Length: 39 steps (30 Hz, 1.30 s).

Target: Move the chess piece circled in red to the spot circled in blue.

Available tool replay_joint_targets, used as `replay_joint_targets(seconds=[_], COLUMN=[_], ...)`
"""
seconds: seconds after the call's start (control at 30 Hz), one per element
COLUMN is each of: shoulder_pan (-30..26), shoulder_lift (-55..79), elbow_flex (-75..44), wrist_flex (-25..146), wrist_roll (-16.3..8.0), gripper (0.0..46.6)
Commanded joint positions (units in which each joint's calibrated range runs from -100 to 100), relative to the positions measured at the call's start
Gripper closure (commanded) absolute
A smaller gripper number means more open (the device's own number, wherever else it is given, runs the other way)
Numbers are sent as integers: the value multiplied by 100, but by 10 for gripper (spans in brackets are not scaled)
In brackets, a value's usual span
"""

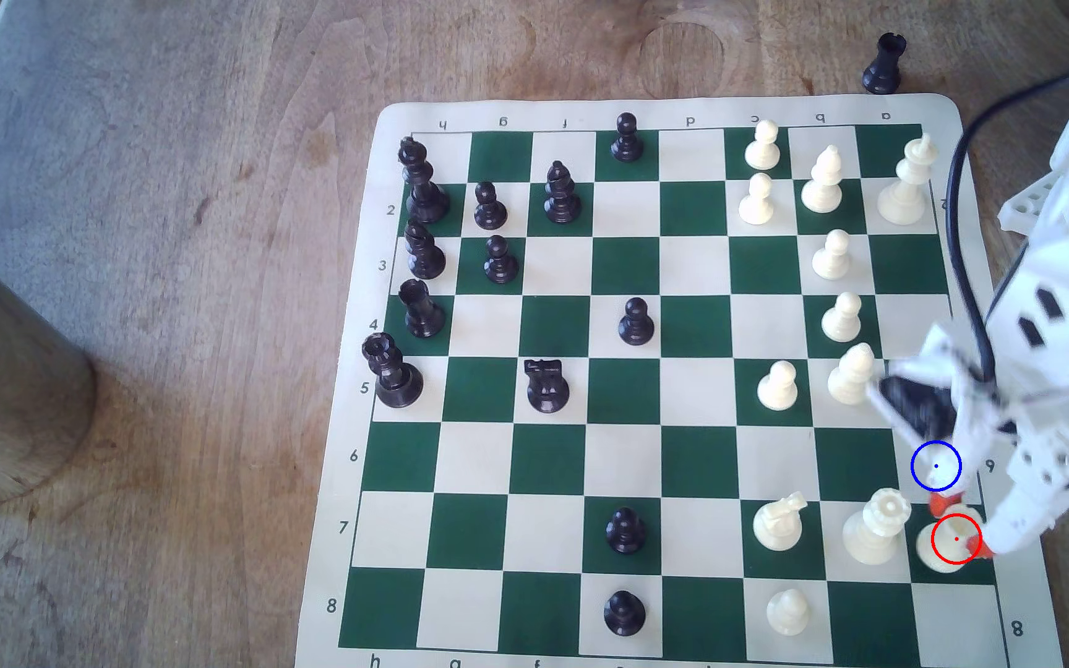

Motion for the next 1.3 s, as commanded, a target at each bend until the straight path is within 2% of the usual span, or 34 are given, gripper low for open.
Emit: replay_joint_targets(seconds=[0.0,0.43,1.27], shoulder_pan=[396,279,443], shoulder_lift=[-988,-1489,-241], elbow_flex=[-655,-93,451], wrist_flex=[516,1720,909], wrist_roll=[68,264,425], gripper=[464,464,464])
